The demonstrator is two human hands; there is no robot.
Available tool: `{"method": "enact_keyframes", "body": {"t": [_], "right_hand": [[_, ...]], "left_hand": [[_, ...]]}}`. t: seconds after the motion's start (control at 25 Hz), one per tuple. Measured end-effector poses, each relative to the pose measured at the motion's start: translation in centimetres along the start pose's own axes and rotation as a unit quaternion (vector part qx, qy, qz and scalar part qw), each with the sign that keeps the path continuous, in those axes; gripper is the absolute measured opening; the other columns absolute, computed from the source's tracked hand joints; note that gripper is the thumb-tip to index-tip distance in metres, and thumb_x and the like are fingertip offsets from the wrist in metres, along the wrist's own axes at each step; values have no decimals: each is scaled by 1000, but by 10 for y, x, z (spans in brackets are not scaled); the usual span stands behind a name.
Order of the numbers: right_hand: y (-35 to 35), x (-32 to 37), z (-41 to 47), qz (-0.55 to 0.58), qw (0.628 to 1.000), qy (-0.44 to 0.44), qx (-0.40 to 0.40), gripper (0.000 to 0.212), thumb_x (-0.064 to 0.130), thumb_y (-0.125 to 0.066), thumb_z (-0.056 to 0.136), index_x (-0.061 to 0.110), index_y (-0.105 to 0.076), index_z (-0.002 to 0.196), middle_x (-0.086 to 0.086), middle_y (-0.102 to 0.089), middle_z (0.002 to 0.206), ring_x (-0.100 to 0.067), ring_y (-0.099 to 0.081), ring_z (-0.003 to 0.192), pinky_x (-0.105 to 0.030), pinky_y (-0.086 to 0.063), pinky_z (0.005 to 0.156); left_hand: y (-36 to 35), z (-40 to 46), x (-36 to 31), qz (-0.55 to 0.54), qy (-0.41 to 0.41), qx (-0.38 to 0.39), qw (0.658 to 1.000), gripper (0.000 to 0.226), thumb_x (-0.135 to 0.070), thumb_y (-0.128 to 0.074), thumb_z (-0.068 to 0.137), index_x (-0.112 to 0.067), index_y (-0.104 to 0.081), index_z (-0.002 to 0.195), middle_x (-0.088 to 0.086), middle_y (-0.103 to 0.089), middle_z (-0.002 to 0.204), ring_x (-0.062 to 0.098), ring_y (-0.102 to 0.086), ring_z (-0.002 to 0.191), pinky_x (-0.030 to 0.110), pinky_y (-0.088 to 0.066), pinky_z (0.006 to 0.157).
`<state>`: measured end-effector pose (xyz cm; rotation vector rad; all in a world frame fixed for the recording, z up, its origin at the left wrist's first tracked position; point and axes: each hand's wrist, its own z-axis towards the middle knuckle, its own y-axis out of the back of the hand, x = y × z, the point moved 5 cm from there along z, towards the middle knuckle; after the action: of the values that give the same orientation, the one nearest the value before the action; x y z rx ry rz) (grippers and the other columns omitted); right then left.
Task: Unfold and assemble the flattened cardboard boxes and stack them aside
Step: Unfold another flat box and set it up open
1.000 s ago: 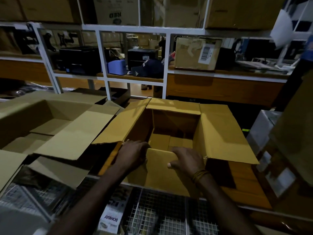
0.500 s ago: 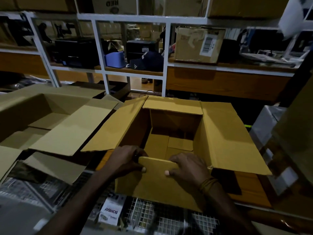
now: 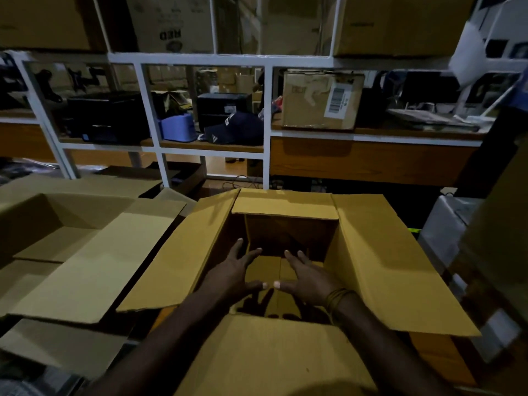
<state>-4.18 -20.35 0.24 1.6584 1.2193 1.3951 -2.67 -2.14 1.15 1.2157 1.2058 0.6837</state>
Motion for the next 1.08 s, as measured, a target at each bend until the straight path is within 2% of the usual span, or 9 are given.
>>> {"method": "enact_keyframes", "body": {"t": [0.12,0.24,0.32,0.44,0.6,0.72,0.84,0.92,1.08], "right_hand": [[10,-8,35,-39,999,-24,-13,95,62,-56,89,35,7,156,-4,18,164,-35,-20,148,-47,-32,114],[22,-13,63,-36,998,-31,-49,98,58,-59,90,36,10,156,-3,23,162,-35,-34,142,-44,-42,107],[29,-15,77,-32,997,-33,-60,99,56,-59,90,35,12,155,-4,23,162,-36,-39,139,-42,-46,102],[36,-14,92,-27,995,-22,-92,102,52,-61,91,36,18,153,-6,25,162,-35,-41,138,-42,-49,98],[57,-12,116,-41,983,-4,-179,106,47,-65,90,37,19,153,-4,38,156,-33,-35,140,-41,-51,97],[85,-16,148,-91,971,-22,-220,106,45,-65,90,37,21,152,-5,47,150,-35,-22,147,-46,-45,104],[107,-30,177,-149,958,-58,-237,100,48,-61,92,37,17,154,-9,39,155,-39,-6,150,-54,-29,114],[112,-45,195,-180,951,-85,-235,97,50,-61,91,37,12,155,-9,33,158,-41,-3,150,-57,-24,114],[108,-80,218,-209,947,-121,-213,95,49,-62,91,38,8,155,-10,25,161,-46,-8,147,-61,-25,113]], "left_hand": [[-3,48,9,21,-4,31,999,94,-55,-65,85,-39,-5,155,5,22,162,29,-35,141,44,-47,100],[-5,87,13,42,7,76,996,97,-52,-66,85,-39,1,154,7,27,160,35,-26,145,51,-42,104],[-3,106,11,60,11,81,995,98,-51,-66,86,-41,5,153,9,29,159,37,-31,142,52,-45,99],[5,125,9,77,-4,41,996,100,-54,-64,86,-42,10,152,10,29,158,39,-28,142,56,-45,97],[29,157,7,65,-38,-52,996,102,-55,-62,86,-43,17,150,8,27,159,42,-4,148,60,-43,102],[52,194,10,97,-49,-107,988,103,-57,-60,87,-41,21,149,9,33,157,44,4,148,61,-33,110],[63,230,22,112,-44,-118,986,101,-55,-58,89,-40,20,150,7,37,155,45,7,147,63,-26,111],[60,252,33,134,-35,-123,983,100,-55,-58,89,-41,20,150,6,36,156,45,7,147,65,-24,111],[50,284,42,138,-27,-106,984,98,-51,-60,89,-43,15,151,2,29,159,47,8,146,70,-21,110]]}}
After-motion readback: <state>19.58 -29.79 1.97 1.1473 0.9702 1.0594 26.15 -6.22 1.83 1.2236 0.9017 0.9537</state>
